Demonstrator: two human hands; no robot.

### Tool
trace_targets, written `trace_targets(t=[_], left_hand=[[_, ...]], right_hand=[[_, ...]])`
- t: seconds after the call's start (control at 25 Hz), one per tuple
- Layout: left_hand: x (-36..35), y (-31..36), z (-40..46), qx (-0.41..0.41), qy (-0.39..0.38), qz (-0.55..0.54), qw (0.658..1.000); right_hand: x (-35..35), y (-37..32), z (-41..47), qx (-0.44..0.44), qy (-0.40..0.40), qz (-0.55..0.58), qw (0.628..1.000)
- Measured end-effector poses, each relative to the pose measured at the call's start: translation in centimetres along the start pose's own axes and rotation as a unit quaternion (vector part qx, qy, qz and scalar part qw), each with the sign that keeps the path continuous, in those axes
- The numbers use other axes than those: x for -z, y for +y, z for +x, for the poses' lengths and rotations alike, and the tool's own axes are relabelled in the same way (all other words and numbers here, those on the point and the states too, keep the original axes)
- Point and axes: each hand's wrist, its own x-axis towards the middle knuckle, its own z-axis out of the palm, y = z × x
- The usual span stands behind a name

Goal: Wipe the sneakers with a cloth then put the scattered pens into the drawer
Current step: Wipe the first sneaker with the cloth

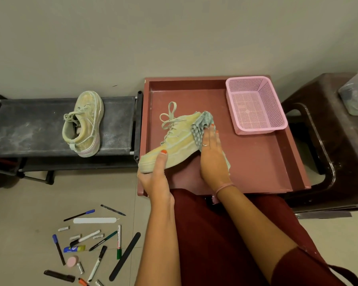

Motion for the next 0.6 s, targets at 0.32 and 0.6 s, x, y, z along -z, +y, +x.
trace_targets(t=[0.32, 0.6], left_hand=[[-0.1, 0.2, -0.5, 0.019, 0.027, 0.029, 0.999], [-0.1, -0.5, -0.2, 0.002, -0.010, 0.019, 1.000]], right_hand=[[0.9, -5.5, -6.5, 0.048, -0.089, 0.183, 0.978], [-0.6, 0.9, -0.2, -0.033, -0.018, -0.040, 0.999]])
